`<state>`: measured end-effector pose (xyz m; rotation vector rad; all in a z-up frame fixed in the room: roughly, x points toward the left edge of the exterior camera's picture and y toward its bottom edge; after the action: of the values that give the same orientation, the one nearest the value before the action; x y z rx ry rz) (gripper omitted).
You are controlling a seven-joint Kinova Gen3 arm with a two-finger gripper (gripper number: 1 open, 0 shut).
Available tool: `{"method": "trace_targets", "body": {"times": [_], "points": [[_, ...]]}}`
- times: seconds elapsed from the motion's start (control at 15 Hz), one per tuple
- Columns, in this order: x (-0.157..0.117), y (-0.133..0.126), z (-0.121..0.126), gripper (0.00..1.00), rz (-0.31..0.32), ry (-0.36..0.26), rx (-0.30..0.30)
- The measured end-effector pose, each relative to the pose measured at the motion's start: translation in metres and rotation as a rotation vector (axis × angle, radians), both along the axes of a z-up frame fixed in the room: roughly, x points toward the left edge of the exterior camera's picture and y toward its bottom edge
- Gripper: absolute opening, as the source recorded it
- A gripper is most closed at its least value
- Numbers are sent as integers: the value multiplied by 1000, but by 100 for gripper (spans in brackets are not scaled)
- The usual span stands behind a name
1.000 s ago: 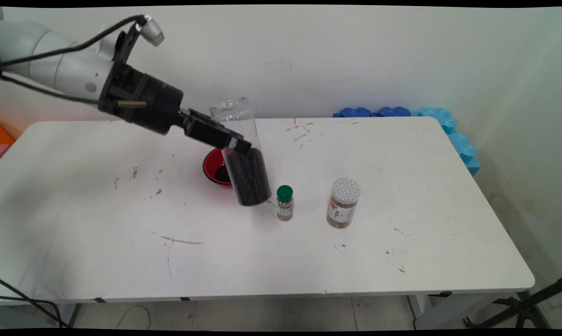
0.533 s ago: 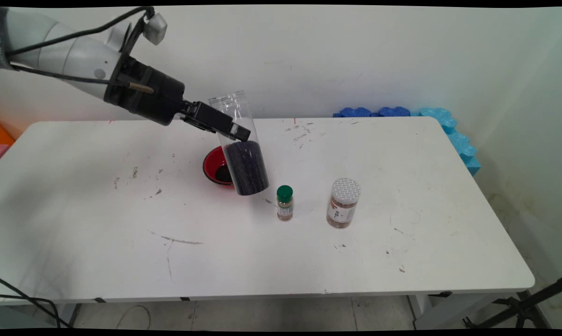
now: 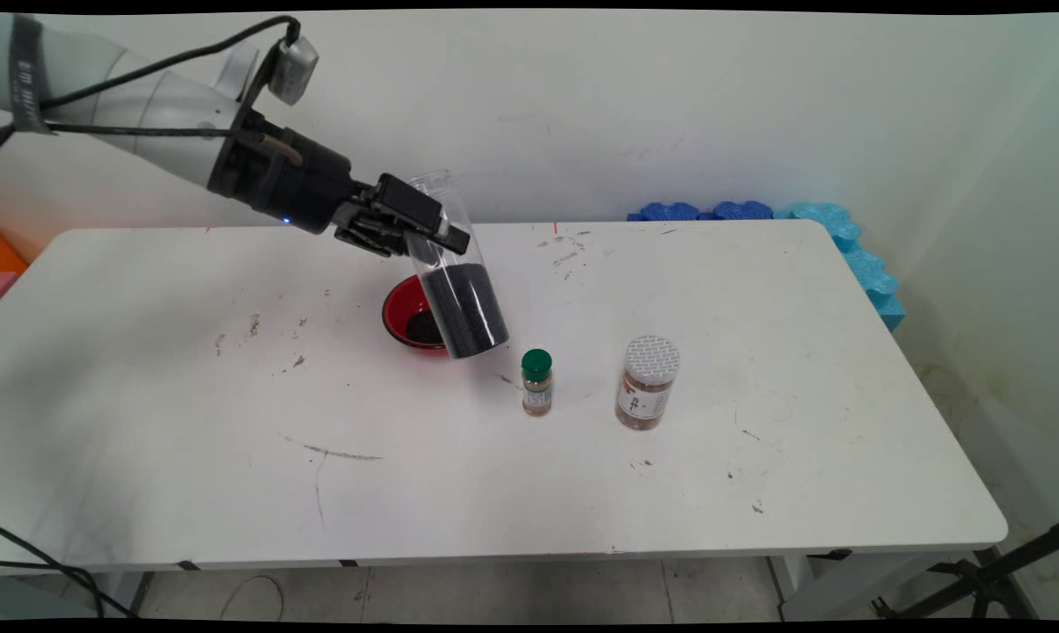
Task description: Pour the black seasoning powder in the red bowl
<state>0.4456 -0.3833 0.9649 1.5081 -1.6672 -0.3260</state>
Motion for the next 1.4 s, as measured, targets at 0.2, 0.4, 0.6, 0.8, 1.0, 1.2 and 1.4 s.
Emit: {"method": "trace_targets", "body": {"times": [0.2, 0.4, 0.6, 0.8, 1.0, 1.2, 1.4], "points": [[3, -7, -6, 0, 74, 40, 70], [6, -14, -13, 0, 166, 89, 158], [8, -22, -20, 0, 247, 132, 234], [10, -28, -28, 0, 327, 175, 316], [10, -32, -33, 0, 384, 207, 382], [9, -35, -38, 0, 427, 228, 434], [8, -37, -43, 0, 483, 270, 508]]}}
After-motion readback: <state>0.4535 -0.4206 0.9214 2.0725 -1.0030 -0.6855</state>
